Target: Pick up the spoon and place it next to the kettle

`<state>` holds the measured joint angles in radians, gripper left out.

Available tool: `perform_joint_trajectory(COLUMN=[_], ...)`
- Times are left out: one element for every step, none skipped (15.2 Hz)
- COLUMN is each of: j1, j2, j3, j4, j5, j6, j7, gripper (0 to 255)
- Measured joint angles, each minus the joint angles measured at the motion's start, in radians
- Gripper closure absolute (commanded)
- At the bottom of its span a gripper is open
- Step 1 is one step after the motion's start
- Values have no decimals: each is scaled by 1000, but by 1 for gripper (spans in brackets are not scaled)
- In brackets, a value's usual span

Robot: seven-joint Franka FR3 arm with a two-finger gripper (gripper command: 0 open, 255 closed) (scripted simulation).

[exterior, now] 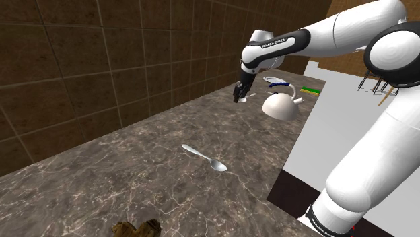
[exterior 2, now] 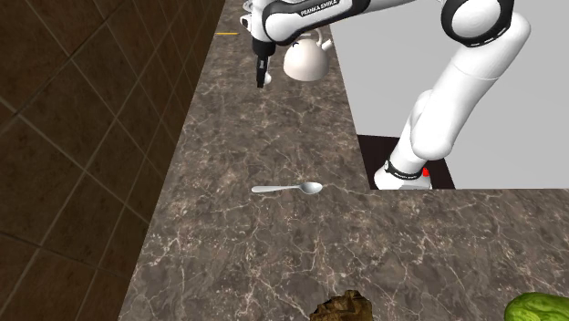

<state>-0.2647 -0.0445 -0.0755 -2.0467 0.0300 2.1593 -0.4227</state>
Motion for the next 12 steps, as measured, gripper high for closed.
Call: perform_joint_trajectory(j1=[0, 0, -1, 0, 1, 1, 0, 0, 0, 0, 0, 0], j2=[6, 11, 15, 17, 23, 23, 28, 38, 44, 45, 47, 49], j3=[0, 0, -1, 0, 0, 0, -1, -1, -1, 0, -1, 0], j4=[-8, -17, -27, -37, -43, -58, -65, -69, -76, -83, -87, -88], j5=[1, 2, 3, 3, 3, 4, 5, 6, 7, 8, 8, 8], j6=[14, 28, 42, 54, 67, 81, 93, 106, 120, 128, 134, 137], j7=[-1, -1, -4, -3, -2, -3, -6, -7, -8, -7, -9, -9], gripper=[255, 255, 255, 255, 255, 255, 255, 255, 255, 255, 255, 255])
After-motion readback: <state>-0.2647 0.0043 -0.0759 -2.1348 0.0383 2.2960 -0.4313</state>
